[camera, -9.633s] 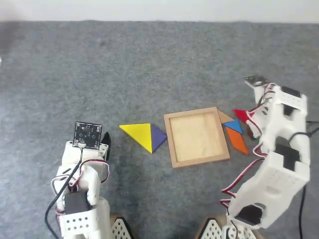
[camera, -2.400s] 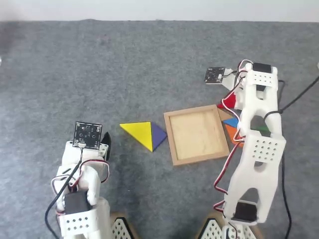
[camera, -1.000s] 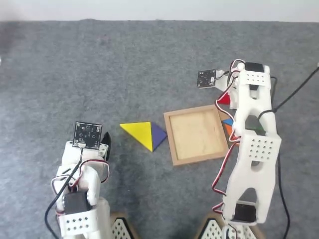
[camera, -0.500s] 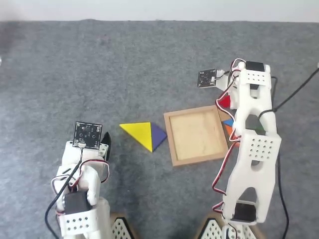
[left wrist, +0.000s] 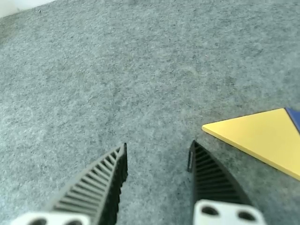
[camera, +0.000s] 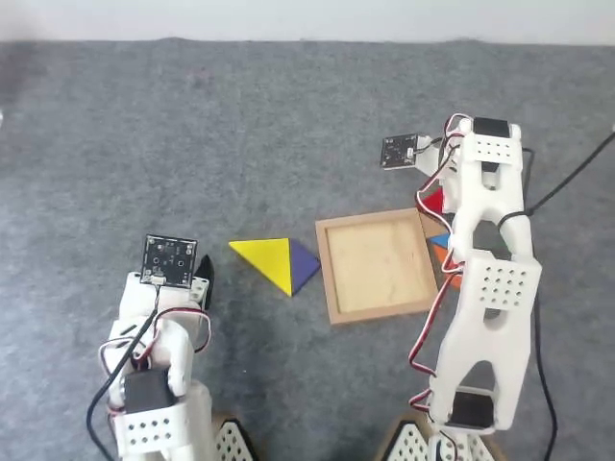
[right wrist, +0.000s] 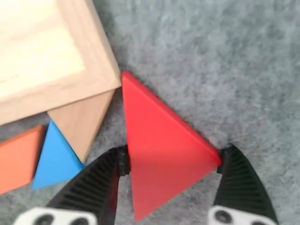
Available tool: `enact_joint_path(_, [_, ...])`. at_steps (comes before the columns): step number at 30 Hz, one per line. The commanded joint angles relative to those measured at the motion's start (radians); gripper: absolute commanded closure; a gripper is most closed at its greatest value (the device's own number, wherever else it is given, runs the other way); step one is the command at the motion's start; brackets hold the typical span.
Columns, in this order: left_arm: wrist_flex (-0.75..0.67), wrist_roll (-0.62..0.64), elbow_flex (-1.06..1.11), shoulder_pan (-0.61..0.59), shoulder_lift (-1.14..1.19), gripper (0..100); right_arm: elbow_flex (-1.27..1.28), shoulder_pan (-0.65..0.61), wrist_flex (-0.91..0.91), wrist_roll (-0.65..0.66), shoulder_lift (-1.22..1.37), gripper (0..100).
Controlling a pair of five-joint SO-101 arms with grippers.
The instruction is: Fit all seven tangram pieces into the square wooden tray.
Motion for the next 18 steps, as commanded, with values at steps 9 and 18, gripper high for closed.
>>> enact_joint_path(9, [0.005,-0.005,-0.002,0.003,0.0,79,0.018,-0.024,0.05,-0.066,-0.193,79.0])
enact_joint_path(18, [0.005,-0.005,-0.002,0.003,0.0,79,0.021,-0.036,0.13,-0.127,-0.397,79.0])
